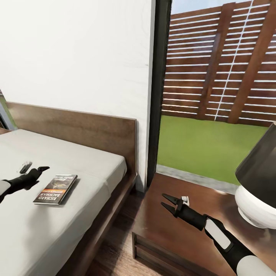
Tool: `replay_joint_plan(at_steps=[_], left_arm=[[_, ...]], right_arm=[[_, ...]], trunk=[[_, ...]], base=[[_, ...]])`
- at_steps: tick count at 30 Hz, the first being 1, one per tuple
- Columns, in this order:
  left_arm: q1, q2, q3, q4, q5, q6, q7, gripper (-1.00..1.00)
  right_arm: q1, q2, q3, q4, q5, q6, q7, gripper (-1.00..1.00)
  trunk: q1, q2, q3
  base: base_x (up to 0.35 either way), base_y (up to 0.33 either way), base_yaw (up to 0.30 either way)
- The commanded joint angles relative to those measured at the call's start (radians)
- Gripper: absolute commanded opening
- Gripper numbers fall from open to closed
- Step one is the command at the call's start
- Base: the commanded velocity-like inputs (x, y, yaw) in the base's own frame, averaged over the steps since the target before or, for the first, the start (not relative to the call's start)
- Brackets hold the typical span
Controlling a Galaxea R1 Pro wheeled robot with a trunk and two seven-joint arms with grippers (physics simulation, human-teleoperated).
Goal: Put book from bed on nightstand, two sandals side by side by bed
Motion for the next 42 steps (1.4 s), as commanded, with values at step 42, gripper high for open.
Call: replay_joint_plan(at_steps=[42], left_arm=[[-0.001,-0.029,0.008,0.093,-0.001,-0.144,-0.039,1.0]], right_arm=[[-0.001,-0.001,0.004,0.0,-0.01,0.007,-0.001,1.0]], trunk=[[0.0,0.0,-0.001]], base=[[0.0,0.0,0.0]])
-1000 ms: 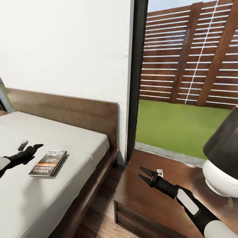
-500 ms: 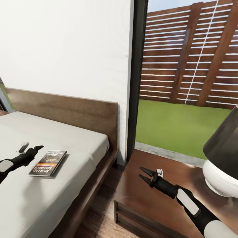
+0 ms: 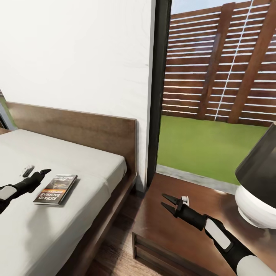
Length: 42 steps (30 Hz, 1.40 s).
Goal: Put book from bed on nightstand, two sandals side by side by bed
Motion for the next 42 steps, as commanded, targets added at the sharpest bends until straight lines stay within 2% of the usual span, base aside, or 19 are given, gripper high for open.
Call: replay_joint_plan(at_steps=[1,42], left_arm=[[-0.001,0.0,0.008,0.0,0.0,0.008,-0.001,1.0],[-0.001,-0.008,0.008,0.0,-0.004,0.003,-0.001,1.0]], right_arm=[[-0.001,-0.001,0.004,0.0,-0.01,0.007,-0.001,1.0],[-0.001,-0.001,0.003,0.0,-0.011,0.007,-0.001,1.0]], trunk=[[0.0,0.0,-0.001],[0.0,0.0,-0.001]], base=[[0.0,0.0,0.0],[0.0,0.0,0.0]])
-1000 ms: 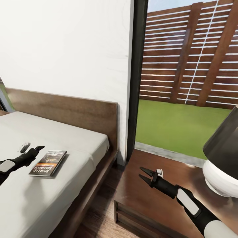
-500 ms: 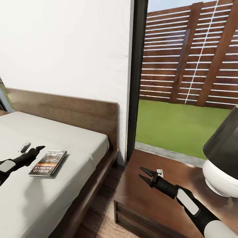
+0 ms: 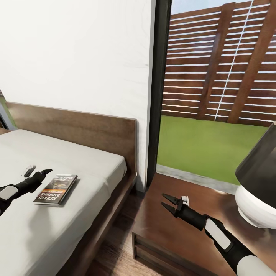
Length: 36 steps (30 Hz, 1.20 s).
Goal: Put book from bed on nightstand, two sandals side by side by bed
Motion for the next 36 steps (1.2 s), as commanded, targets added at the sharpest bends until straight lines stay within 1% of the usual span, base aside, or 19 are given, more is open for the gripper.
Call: replay_joint_plan(at_steps=[1,36], left_arm=[[0.0,0.0,0.008,0.0,0.0,0.008,-0.001,1.0],[0.002,0.002,0.009,0.0,-0.005,0.007,-0.001,1.0]], right_arm=[[-0.001,-0.001,0.004,0.0,-0.01,0.007,-0.001,1.0],[-0.001,-0.001,0.008,0.0,-0.011,0.005,-0.001,1.0]], trunk=[[0.0,0.0,-0.001],[0.0,0.0,-0.001]], base=[[0.0,0.0,0.0],[-0.001,-0.003,0.0]])
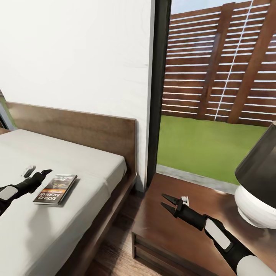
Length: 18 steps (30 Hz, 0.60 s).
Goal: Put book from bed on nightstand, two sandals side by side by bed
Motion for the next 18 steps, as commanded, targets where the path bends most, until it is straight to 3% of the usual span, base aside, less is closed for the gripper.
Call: replay_joint_plan(at_steps=[1,18], left_arm=[[-0.001,0.0,0.008,0.0,0.0,0.008,-0.002,1.0],[0.001,0.0,0.008,0.0,-0.001,0.008,-0.002,1.0]], right_arm=[[-0.001,-0.001,0.004,0.0,-0.01,0.007,0.0,1.0],[-0.001,-0.001,0.004,0.0,-0.009,0.007,-0.005,1.0]], trunk=[[0.0,0.0,-0.001],[0.0,0.0,-0.001]], base=[[-0.026,-0.064,0.0],[-0.023,-0.042,0.0]])
